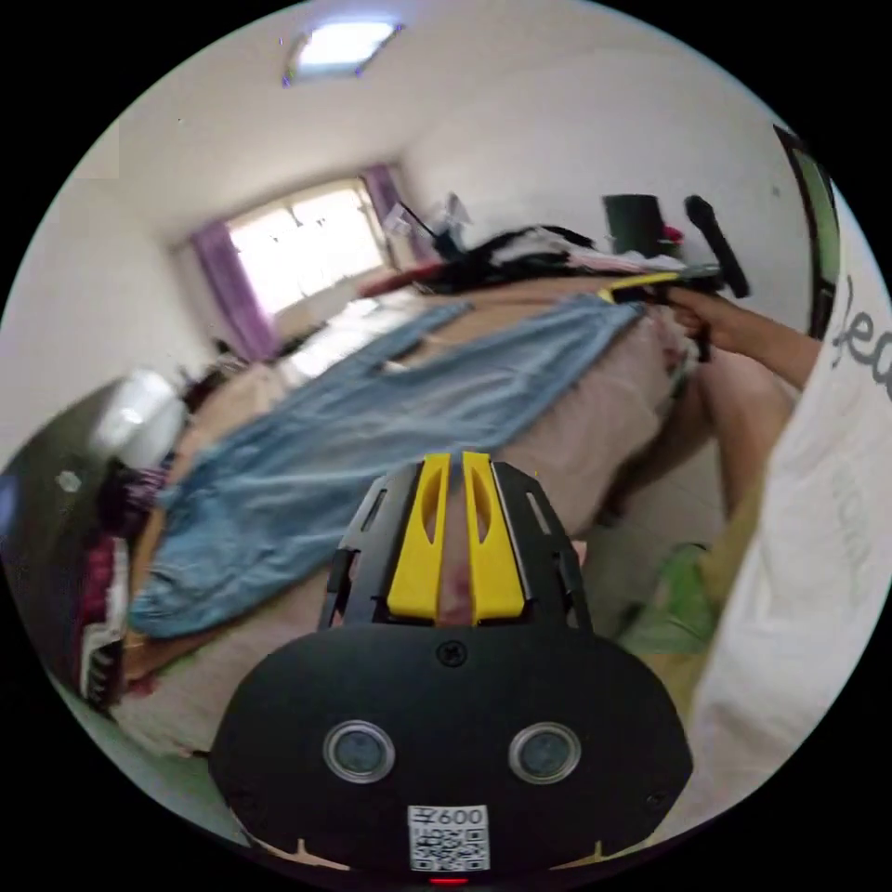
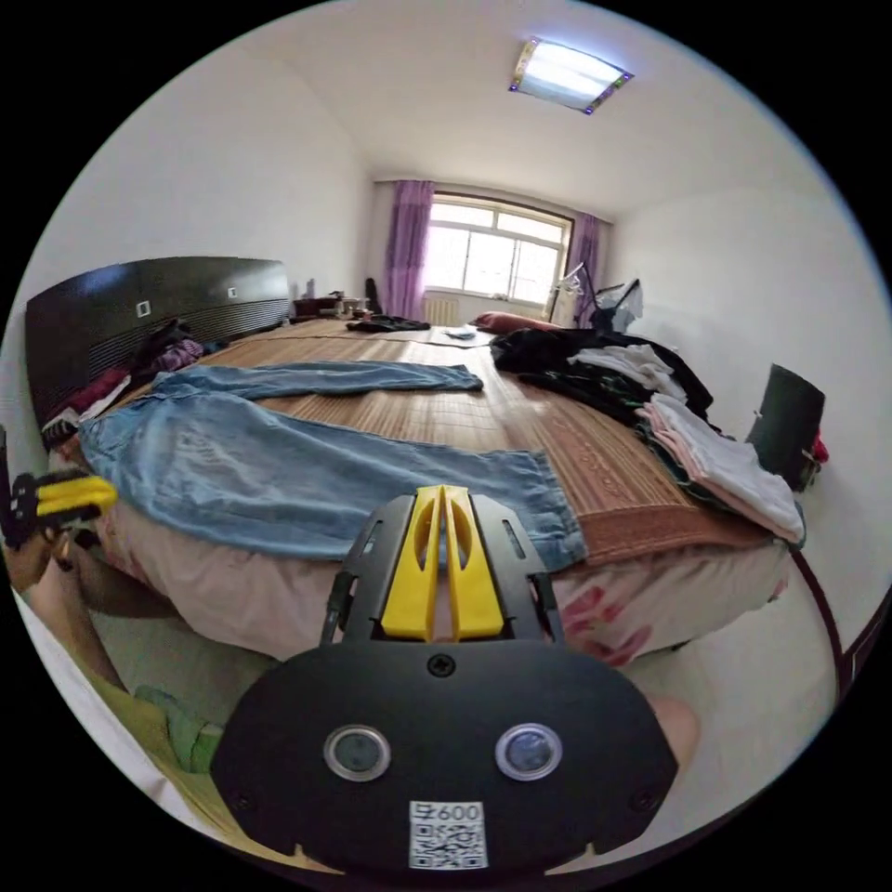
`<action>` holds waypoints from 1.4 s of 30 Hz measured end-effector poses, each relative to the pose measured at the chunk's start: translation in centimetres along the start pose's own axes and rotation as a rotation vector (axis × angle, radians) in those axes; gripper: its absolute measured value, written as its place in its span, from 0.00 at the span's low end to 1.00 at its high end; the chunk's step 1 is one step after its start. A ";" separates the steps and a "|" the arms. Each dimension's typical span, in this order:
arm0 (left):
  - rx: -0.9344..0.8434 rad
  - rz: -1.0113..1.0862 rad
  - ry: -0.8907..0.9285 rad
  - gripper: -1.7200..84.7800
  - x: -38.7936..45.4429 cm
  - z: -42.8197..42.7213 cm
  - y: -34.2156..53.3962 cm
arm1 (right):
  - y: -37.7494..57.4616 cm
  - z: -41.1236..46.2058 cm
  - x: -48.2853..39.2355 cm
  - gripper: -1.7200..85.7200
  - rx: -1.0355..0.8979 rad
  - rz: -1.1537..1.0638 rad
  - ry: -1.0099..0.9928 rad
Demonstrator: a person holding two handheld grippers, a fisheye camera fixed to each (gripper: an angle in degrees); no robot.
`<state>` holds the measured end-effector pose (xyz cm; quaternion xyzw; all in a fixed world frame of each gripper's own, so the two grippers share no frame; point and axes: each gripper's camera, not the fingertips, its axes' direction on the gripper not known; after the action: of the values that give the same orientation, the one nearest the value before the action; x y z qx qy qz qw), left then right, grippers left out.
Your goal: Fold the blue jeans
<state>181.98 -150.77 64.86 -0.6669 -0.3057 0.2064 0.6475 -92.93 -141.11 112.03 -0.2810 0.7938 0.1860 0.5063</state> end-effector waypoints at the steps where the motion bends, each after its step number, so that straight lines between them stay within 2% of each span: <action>1: -0.035 -0.021 -0.149 0.07 -2.8 0.9 -2.5 | -0.3 0.0 -0.3 0.01 0.006 0.000 -0.054; 2: -0.100 -0.067 -0.214 0.07 -6.4 2.4 -4.7 | -0.7 0.2 -0.2 0.02 0.007 0.016 -0.087; 4: -0.206 -0.166 -0.228 0.09 -12.0 5.1 -7.6 | -1.3 1.0 0.3 0.03 -0.047 0.039 -0.067; 7: -0.366 -0.328 -0.288 0.15 -20.8 8.5 -11.3 | -2.5 1.9 1.9 0.08 -0.148 0.066 0.077; 10: -0.358 -0.548 -0.290 0.16 -29.5 8.7 -14.1 | -3.2 1.7 5.6 0.11 -0.173 0.134 0.162; 12: -0.410 -0.636 -0.136 0.16 -33.8 9.6 -16.0 | -3.5 2.0 8.3 0.11 -0.208 0.192 0.146; 14: -0.500 -0.734 0.154 0.13 -37.4 11.9 -18.6 | -3.8 3.2 11.4 0.10 -0.305 0.265 0.036; 16: -0.479 -0.731 0.210 0.11 -38.1 12.0 -21.6 | -3.7 3.5 12.5 0.08 -0.292 0.300 -0.031; 17: -0.482 -0.695 0.176 0.08 -38.1 11.7 -24.2 | -3.8 3.7 12.8 0.06 -0.300 0.297 -0.074; 22: -0.552 -0.571 0.216 0.04 -37.6 12.0 -33.6 | -4.8 4.3 12.0 0.02 -0.349 0.215 -0.080; 27: -0.467 -0.643 0.194 0.06 -39.8 9.2 -41.8 | -5.8 4.1 11.6 0.02 -0.349 0.194 -0.055; 29: -0.497 -0.685 0.217 0.12 -40.9 9.2 -45.3 | -6.2 4.0 11.6 0.07 -0.334 0.207 0.016; 32: -0.554 -0.625 0.292 0.10 -40.5 10.0 -49.7 | -6.2 4.5 12.0 0.11 -0.322 0.239 -0.042; 35: -0.584 -0.545 0.236 0.06 -40.0 9.2 -54.1 | -6.0 4.9 11.9 0.07 -0.337 0.226 -0.012; 37: -0.547 -0.543 0.247 0.06 -40.5 7.9 -56.3 | -5.9 4.9 11.9 0.03 -0.357 0.195 0.010; 42: -0.456 -0.616 0.324 0.05 -42.6 4.7 -60.5 | -5.5 3.8 12.7 0.01 -0.346 0.156 -0.022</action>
<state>139.33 -177.57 119.25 -0.6945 -0.4228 -0.1777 0.5544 -90.98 -146.47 98.81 -0.2992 0.7640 0.3613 0.4430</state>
